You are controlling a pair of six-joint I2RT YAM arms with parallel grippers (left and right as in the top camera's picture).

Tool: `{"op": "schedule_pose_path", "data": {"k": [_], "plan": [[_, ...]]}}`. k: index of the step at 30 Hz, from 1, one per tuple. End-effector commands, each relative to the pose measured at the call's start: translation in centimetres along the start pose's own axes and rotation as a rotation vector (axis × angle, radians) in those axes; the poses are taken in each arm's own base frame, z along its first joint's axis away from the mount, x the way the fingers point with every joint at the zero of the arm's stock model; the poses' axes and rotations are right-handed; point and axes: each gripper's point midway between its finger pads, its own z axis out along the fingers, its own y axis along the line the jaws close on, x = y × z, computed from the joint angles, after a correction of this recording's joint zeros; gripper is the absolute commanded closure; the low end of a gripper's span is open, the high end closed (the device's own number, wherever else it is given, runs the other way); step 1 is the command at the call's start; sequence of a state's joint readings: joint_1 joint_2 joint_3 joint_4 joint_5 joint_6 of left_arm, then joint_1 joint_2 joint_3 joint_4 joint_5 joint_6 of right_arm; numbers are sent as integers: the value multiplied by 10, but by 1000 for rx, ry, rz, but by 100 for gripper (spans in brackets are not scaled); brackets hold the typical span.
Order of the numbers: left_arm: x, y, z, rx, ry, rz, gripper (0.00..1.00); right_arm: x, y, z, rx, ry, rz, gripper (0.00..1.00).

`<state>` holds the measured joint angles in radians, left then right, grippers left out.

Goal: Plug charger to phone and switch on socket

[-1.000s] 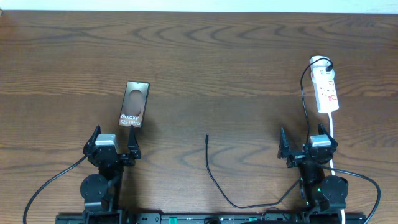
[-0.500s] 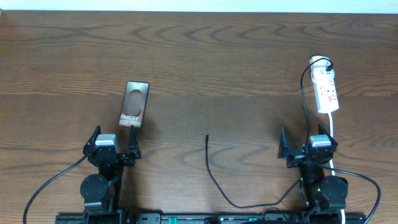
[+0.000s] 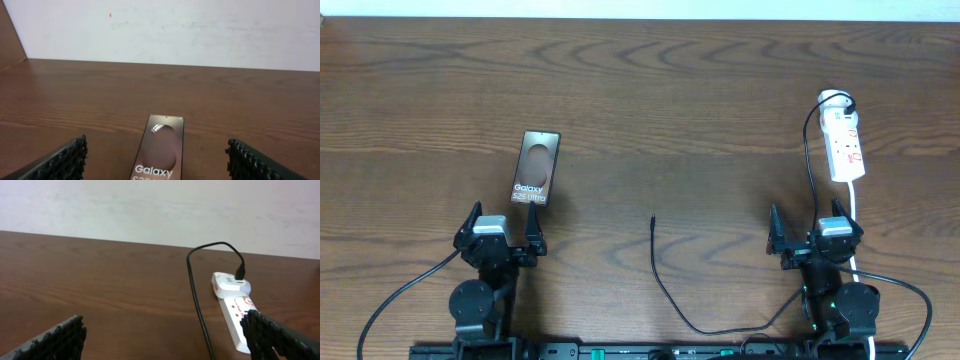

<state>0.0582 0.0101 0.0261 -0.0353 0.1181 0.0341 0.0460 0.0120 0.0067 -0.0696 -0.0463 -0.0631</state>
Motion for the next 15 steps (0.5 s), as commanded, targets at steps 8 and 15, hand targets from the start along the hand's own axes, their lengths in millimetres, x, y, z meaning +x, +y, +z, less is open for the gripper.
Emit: {"op": "schedule_pose_path", "data": {"k": [8,15], "plan": [[16,0,1,4,43,10,13,1,-2,0,12,1,-13,1],[12,1,1,-3,26,12,13,1,-2,0,12,1,-13,1]]}}
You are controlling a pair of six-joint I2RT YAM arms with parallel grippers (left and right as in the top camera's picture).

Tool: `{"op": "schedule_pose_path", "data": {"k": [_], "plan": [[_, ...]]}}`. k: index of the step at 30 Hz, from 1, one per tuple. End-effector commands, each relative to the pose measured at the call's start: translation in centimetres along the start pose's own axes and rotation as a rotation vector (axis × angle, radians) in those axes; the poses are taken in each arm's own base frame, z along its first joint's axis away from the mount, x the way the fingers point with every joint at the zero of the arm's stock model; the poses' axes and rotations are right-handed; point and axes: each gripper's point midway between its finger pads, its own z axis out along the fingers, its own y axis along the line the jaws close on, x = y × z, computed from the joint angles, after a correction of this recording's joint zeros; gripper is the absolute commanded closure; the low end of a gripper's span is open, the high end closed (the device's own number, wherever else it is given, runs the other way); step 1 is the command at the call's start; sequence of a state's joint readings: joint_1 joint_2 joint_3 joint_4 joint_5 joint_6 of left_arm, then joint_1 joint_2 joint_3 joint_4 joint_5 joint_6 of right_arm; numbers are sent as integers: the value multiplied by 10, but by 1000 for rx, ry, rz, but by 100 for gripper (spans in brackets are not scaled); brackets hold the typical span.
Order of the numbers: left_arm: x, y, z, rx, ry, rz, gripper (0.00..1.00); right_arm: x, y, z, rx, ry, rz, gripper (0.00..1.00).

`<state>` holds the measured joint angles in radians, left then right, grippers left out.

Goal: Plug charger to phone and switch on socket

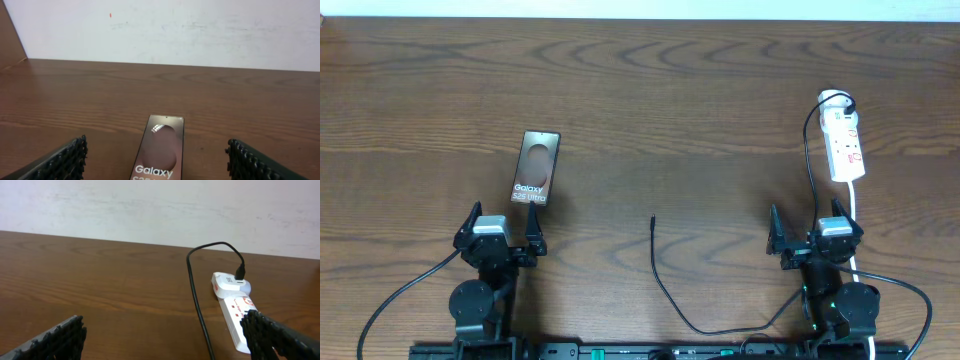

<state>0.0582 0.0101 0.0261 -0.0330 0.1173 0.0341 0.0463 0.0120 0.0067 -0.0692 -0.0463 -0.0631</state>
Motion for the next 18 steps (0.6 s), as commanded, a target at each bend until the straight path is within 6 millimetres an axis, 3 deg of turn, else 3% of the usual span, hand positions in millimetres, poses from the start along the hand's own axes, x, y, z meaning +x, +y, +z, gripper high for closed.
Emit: {"op": "schedule_pose_path", "data": {"k": [1,8,13,18], "plan": [[9,1,1,-3,14,12,13,1,-2,0,12,1,-13,1],[-14,1,-2,-5,-31,15,13,1,-2,0,12,1,-13,1],[-56,0,0,-9,-19,16,13,1,-2,0,12,1,-13,1],[-102,-3,26,9,53,14,12,1,-2,0,12,1,-13,1]]}}
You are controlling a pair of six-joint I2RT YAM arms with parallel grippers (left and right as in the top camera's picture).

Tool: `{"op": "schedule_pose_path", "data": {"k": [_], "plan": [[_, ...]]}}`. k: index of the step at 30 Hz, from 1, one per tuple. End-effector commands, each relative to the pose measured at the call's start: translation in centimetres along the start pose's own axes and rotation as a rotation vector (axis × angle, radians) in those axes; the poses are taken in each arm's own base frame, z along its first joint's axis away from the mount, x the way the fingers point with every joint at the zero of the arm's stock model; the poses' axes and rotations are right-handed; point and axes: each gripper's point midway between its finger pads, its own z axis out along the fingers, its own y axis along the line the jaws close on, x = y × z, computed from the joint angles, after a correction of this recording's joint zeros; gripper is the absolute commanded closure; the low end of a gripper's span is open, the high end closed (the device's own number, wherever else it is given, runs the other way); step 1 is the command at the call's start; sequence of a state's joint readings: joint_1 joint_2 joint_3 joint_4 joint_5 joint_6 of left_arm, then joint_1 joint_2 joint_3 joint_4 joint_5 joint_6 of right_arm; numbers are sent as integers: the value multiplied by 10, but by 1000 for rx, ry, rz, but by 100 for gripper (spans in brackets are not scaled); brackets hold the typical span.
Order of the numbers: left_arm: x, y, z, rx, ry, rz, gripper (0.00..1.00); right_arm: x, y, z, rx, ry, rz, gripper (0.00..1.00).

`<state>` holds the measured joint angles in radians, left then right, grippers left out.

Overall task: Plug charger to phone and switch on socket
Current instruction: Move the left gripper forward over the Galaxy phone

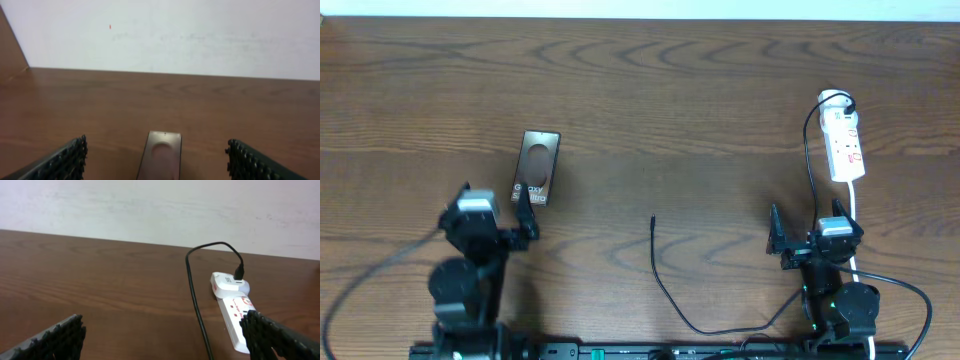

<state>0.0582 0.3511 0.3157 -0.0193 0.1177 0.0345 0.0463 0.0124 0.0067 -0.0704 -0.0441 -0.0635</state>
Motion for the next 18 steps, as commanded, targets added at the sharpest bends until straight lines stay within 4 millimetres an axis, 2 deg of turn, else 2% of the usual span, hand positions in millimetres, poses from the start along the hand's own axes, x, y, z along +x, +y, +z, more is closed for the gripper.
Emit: {"op": "schedule_pose_path", "data": {"k": [1,2,5,9,14,18], "plan": [[-41,-4,19,24,29,15,12,0,-2,0,10,0,-13,1],[-52,-9,32,57,66,11,13,0,-2,0,10,0,-13,1],[-66,-17,56,105,154,-2,13,0,-2,0,10,0,-13,1],[-68,-17,85,117,315,-24,13,0,-2,0,10,0,-13,1],[-50,-15,115,109,525,-51,13,0,-2,0,10,0,-13,1],[-19,-13,125,101,656,-67,13,0,-2,0,10,0,-13,1]]}}
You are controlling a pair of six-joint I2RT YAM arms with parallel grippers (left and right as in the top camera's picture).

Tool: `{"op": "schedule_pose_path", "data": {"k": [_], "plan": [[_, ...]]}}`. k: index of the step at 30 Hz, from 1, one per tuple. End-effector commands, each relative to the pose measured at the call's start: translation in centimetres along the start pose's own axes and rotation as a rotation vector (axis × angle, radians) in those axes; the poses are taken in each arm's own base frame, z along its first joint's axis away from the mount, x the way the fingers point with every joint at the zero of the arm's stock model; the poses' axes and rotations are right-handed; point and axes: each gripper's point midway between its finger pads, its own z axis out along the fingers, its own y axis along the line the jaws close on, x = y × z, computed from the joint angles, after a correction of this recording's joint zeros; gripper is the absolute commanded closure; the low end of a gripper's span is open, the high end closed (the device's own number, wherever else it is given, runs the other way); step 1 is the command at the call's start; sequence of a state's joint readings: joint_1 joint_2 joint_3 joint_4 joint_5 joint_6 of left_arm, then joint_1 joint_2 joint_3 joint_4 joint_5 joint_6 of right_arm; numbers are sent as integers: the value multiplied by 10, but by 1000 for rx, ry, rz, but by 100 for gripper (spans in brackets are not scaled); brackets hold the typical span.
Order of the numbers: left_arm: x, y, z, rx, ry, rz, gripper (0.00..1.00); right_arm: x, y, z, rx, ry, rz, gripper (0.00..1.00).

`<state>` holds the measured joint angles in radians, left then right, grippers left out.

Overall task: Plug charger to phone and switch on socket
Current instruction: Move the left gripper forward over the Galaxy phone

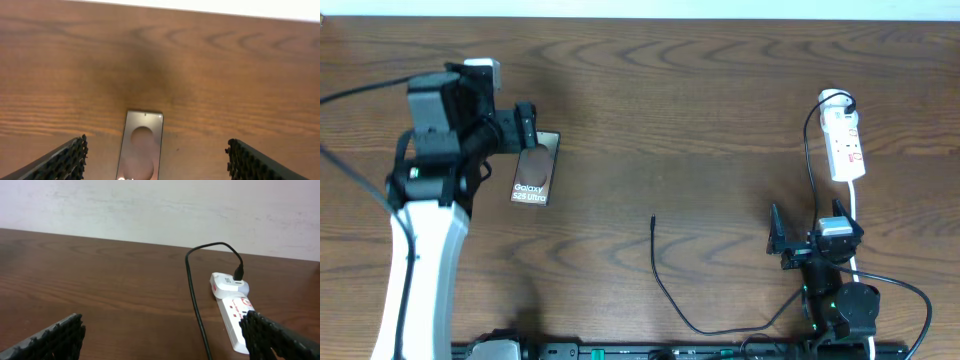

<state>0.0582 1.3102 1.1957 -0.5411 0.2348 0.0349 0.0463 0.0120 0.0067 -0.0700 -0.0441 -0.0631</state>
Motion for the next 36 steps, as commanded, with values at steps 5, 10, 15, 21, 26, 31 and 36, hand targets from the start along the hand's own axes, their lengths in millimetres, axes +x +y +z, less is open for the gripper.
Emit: {"op": "schedule_pose_path", "data": {"k": [5,10,15,21,26,31,36], "plan": [[28,8,35,2,162,-16,13,0,-2,0,10,0,-13,1],[30,8,38,1,168,-17,13,0,-2,0,10,0,-13,1],[30,8,38,2,168,-17,51,0,-2,0,10,0,-13,1],[29,11,38,-15,163,-15,4,0,-2,0,10,0,-13,1],[19,38,32,-182,188,-37,2,0,-2,0,10,0,-13,1],[-7,38,34,-184,265,-38,2,0,-2,0,10,0,-13,1],[3,39,52,-170,441,-36,2,0,-2,0,10,0,-13,1]]}}
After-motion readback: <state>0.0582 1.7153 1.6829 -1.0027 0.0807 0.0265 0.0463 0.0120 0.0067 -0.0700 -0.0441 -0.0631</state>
